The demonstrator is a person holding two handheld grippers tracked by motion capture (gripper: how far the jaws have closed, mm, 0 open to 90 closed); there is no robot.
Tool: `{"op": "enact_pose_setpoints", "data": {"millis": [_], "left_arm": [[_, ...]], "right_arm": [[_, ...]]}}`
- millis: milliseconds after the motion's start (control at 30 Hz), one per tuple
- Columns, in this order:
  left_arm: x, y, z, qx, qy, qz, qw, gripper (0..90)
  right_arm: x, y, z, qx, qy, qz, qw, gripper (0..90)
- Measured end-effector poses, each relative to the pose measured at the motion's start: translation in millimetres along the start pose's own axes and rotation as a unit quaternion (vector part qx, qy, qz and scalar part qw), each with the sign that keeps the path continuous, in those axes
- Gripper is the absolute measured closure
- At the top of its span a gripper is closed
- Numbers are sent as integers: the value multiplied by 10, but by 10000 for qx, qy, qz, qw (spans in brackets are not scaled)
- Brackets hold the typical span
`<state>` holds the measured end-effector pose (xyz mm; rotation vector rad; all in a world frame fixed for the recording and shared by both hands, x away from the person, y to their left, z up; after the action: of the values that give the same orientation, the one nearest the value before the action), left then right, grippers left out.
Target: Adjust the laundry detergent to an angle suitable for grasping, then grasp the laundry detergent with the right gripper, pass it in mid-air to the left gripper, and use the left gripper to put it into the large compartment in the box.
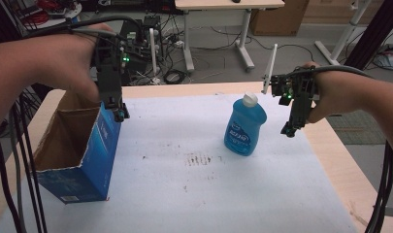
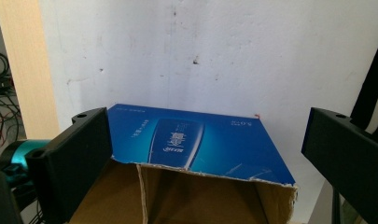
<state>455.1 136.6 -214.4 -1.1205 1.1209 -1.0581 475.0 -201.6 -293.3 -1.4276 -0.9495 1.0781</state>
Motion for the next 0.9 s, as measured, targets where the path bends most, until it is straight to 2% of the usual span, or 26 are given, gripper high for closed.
{"op": "enact_pose_setpoints", "data": {"millis": [67,100,167,333,433,467,500,667,767,800,900], "left_arm": [[-6,3,-4,22,-23,6,10000,17],[-11,-3,-8,40,-35,30,10000,17],[-14,-8,-18,42,-68,38,10000,17],[6,-16,-42,34,-13,47,10000,17],[4,-3,-48,36,2,53,10000,17],[-3,-1,-46,36,10,39,10000,17],[-11,1,-49,38,-20,12,10000,17],[-41,15,-54,24,-7,47,10000,17],[-41,21,-44,30,-19,30,10000,17],[-38,20,-43,32,-19,22,10000,17],[-24,20,-45,30,-5,-3,10000,17]], "right_arm": [[-7,4,-2,4,20,7,10000,22],[-14,8,-15,-22,-59,-12,10000,22],[-20,-2,-1,-26,-1,-17,10000,22],[-42,-9,21,-51,-51,-25,10000,22],[-63,18,37,-26,90,-110,9999,22],[-74,56,47,47,205,-168,9996,22],[-74,56,47,47,205,-168,9996,22],[-96,193,95,112,473,-365,9981,22],[-107,297,129,170,699,-580,9957,22],[-113,329,135,199,709,-656,9951,22],[-126,406,156,284,886,-908,9915,22]]}}
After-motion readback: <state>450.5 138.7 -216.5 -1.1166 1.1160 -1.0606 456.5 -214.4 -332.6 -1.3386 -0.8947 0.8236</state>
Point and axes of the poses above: each handheld gripper's, and its own axes: y roughly forward along the jaws, x roughly out of its top, z roughly to its left, the point moved 3 cm from there along y, roughly forward along the jaws, and after that the axes turned 7 degrees about z, right-handed, at the moved point
